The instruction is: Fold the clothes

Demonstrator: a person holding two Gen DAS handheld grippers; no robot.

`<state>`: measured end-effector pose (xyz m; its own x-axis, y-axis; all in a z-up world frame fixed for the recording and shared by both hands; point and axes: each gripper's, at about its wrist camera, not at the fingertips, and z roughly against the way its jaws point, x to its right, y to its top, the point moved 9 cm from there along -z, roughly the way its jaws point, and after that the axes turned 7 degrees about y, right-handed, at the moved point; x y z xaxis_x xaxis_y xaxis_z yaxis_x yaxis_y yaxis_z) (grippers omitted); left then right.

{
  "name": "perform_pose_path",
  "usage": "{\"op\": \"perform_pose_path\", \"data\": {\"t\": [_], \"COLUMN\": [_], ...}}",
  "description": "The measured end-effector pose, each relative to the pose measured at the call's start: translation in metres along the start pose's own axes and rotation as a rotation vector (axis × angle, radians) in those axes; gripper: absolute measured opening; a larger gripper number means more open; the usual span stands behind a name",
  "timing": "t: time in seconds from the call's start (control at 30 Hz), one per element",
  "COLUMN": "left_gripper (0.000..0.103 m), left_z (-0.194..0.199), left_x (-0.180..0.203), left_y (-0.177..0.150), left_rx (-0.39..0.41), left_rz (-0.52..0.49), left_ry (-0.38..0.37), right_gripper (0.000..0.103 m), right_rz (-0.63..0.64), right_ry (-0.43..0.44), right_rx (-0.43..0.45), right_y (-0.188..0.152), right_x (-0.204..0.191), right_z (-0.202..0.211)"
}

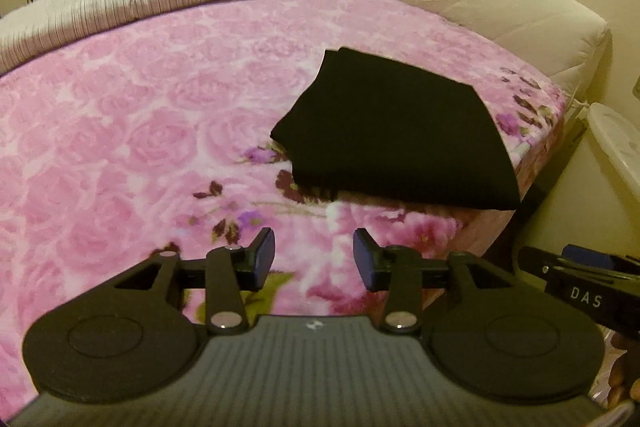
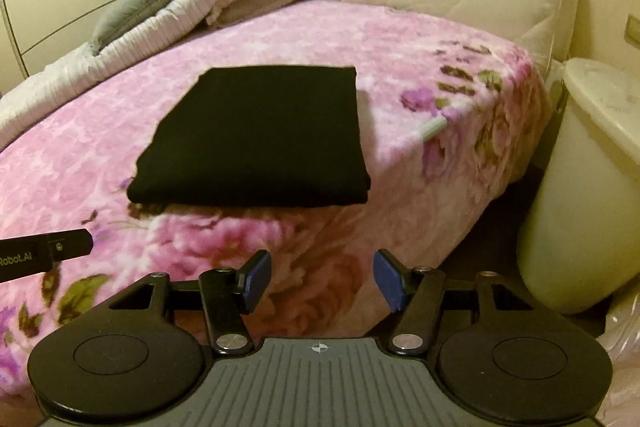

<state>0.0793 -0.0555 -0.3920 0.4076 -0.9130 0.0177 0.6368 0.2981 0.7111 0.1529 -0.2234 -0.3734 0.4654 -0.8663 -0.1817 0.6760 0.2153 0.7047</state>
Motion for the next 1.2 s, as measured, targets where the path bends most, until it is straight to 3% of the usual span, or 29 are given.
{"op": "perform_pose_path", "data": {"t": [0.63,0.9,1.2], "left_gripper": [0.044,0.045,0.046], "left_z": [0.062,0.058,0.028], "left_x": [0.005,0.014,0.015], "left_y": [-0.008,-0.009,-0.018], "left_rx": [0.073,0.060,-0.004], "left_rz": [-0.031,-0.039,-0.039], "left_ry": [0.010,-0.005,0.006], "right_gripper": [0.061,0.061,0.061], "right_rz": [0.036,0.039,0.029], "right_ry": [0.029,0.031,0.034], "right_rx": [0.040,0.043,0.006], "right_y": [-0.011,-0.010,-0.013], "right_x": [-0.016,-0.012,-0.007], "right_z": [0.045,0.045,0.026]}}
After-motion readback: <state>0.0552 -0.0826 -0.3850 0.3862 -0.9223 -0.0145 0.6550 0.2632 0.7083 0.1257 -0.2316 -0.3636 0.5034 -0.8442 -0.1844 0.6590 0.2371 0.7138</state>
